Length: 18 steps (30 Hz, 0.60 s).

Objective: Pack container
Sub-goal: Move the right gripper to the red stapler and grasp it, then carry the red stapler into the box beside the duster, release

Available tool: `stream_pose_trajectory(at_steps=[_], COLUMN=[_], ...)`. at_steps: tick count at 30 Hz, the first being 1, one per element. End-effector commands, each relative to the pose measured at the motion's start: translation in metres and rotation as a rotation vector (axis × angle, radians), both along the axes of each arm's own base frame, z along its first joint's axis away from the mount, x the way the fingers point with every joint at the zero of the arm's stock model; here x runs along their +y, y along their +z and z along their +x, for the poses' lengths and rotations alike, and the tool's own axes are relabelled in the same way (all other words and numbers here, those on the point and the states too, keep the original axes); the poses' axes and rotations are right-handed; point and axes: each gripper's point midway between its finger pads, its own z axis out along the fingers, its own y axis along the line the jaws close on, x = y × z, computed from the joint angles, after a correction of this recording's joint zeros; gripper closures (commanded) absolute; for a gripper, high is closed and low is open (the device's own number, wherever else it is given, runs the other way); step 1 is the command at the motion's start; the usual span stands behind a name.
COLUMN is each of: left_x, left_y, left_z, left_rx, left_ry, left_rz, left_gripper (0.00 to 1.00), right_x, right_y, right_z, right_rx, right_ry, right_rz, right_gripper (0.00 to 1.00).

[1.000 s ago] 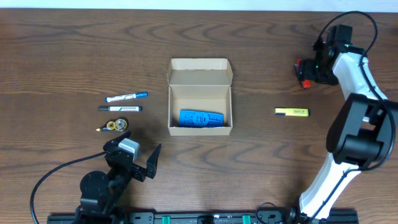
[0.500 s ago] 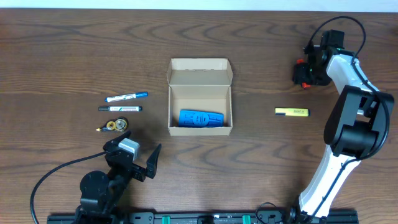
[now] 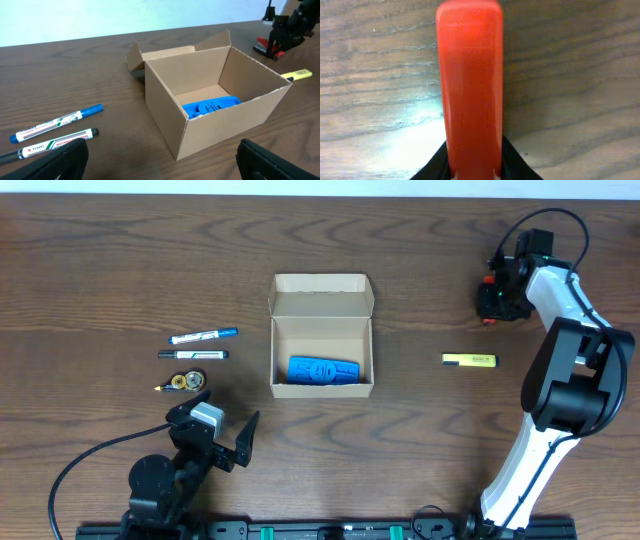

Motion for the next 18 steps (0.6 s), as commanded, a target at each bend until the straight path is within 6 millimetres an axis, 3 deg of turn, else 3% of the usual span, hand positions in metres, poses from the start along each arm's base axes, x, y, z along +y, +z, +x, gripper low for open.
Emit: stream_pose_trajectory(at_steps=[1,5,10,15,18], left_x=[0.002,0.002,0.002,0.002,0.002], left_y=[-0.011,-0.011,-0.011,-0.011,-0.011], left_z=[0.001,0.001,0.001,0.001,0.001], left_rx=[0.019,0.019,0.019,0.019,0.019], left_ry=[0.008,0.008,0.008,0.008,0.008], left_rz=[0.01,0.01,0.01,0.01,0.01], left_gripper=[0.05,0.05,0.05,0.05,0.05], right_x=[0.028,0.049,0.103,0.187,0.242], right_y=[-0.002,0.032,0.099,0.177,0.203], right_z=[-0.009,-0.007,-0.004,-0.012,-0.028], right_rx=[0.036,-0.007,-0.131,-0.332,-0.414], right_ry=[0.009,0.04,0.163,0.421,0.639], right_rz=[0.073,0.072,0.061,0.043,0.022], right_gripper=[0.86,0.87,0.85,0.83,0.85])
